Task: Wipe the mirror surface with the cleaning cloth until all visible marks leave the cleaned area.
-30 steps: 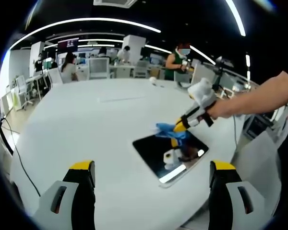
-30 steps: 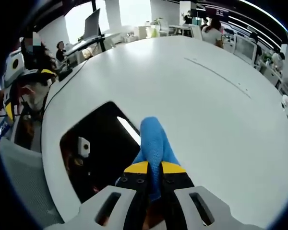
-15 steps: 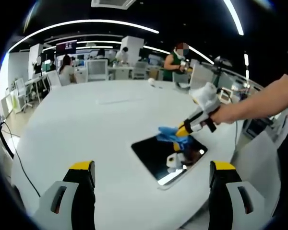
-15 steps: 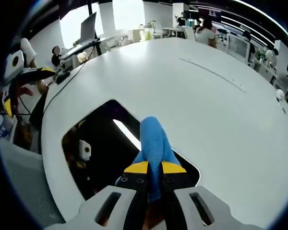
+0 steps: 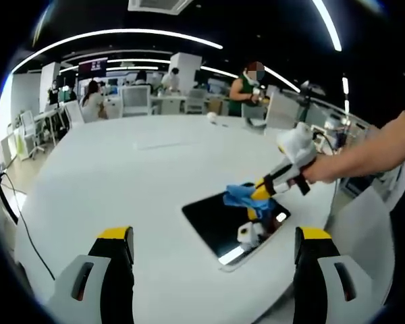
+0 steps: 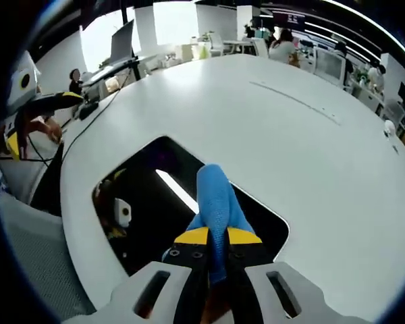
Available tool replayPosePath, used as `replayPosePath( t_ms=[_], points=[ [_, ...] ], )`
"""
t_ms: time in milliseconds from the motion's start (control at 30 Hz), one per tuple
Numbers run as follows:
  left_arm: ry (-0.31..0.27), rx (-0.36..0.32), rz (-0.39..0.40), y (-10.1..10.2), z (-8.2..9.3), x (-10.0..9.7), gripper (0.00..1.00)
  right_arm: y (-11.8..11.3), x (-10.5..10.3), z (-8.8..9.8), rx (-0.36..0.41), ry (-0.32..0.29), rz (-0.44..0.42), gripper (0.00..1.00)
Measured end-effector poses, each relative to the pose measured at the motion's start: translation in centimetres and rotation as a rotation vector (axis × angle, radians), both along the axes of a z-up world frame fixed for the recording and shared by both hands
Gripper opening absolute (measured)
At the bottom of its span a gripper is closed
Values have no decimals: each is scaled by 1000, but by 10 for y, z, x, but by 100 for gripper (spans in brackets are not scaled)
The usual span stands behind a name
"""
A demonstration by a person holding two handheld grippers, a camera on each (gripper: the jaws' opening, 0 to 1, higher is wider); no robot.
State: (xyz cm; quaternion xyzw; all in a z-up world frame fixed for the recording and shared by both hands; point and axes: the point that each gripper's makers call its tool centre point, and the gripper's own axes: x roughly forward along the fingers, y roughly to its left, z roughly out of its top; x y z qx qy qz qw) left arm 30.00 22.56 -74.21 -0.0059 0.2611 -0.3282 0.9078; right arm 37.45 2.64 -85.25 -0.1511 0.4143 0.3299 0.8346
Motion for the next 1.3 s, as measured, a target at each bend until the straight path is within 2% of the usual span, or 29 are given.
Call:
replayPosePath(
  t_ms=[600, 1000, 1300],
  points=[
    [-25, -19, -8, -12, 10, 10, 100, -1, -35, 1, 18, 7, -19, 3],
    [-34, -19, -16, -16, 11, 8, 100, -1, -61, 1, 31, 13, -18, 3],
    [-44, -24, -15, -17, 15, 8, 100, 0, -71, 1, 36, 20, -20, 3]
  ],
)
